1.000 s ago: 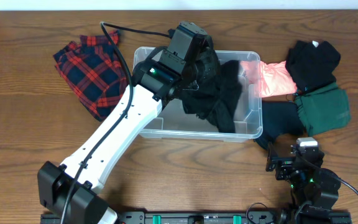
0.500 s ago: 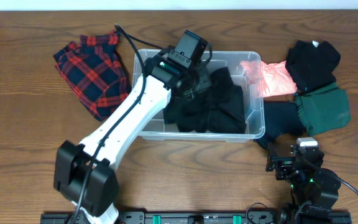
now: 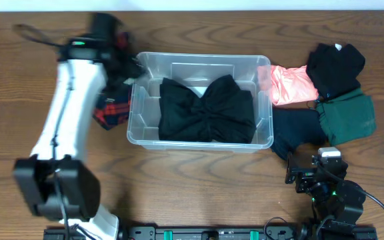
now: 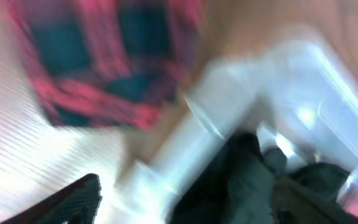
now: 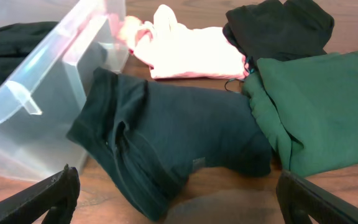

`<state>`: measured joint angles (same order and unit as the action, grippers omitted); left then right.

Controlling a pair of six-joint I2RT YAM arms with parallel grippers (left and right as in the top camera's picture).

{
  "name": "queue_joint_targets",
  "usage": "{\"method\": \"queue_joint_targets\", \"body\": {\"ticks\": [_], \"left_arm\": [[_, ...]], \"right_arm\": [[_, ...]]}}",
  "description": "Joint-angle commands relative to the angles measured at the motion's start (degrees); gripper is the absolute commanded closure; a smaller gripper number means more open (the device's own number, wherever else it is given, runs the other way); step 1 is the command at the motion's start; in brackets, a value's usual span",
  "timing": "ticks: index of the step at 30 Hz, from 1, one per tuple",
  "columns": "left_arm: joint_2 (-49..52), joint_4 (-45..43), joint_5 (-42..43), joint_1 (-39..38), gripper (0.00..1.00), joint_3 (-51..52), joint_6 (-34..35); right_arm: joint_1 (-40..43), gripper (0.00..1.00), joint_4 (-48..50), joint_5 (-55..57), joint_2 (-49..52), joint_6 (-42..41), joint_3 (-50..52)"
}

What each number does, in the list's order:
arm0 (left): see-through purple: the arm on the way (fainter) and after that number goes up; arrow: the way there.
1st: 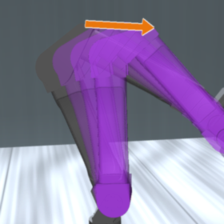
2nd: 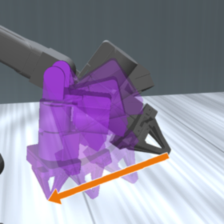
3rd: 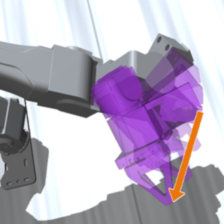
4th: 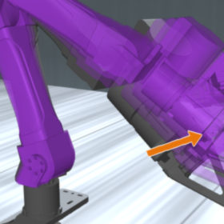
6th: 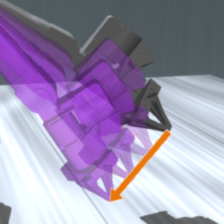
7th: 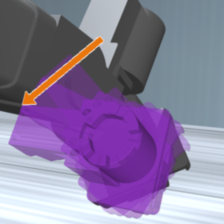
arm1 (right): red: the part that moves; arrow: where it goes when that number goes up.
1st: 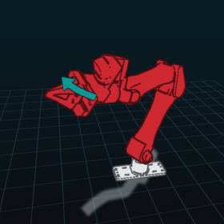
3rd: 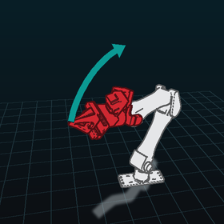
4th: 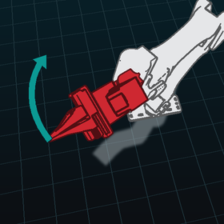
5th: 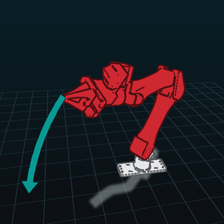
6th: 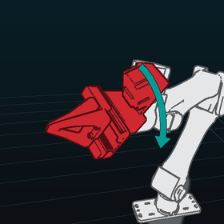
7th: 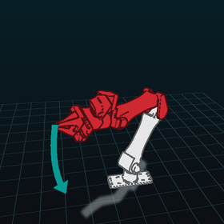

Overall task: Pack container
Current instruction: 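Move the left gripper to the red plaid shirt and grasp it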

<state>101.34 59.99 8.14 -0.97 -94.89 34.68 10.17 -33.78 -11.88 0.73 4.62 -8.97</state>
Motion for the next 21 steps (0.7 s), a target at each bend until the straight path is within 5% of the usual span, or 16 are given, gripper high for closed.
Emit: {"method": "queue_joint_targets", "body": {"ticks": [1, 6, 12, 18, 21], "left_arm": [[-4.28, -0.28, -1.05, 7.32, 0.08, -2.64, -7.72], [-5.11, -3.06, 8.46, 17.14, 0.08, -2.64, -15.72], [-4.81, -3.15, 7.78, 24.02, 0.08, -2.49, -19.71], [-4.35, -3.08, 35.23, 24.92, 0.24, -2.51, -34.47], [-4.35, -1.42, 37.22, 21.24, 0.27, -2.49, -38.58]], "right_arm": [[-0.11, 0.01, -0.09, -0.37, -0.28, 0.15, 0.09], [-0.11, 0.01, -0.09, -0.37, -0.28, 0.15, 0.09], [-0.11, 0.01, -0.09, -0.37, -0.28, 0.15, 0.09], [-0.11, 0.01, -0.09, -0.37, -0.28, 0.15, 0.09], [-0.11, 0.01, -0.09, -0.37, -0.28, 0.15, 0.09]]}}
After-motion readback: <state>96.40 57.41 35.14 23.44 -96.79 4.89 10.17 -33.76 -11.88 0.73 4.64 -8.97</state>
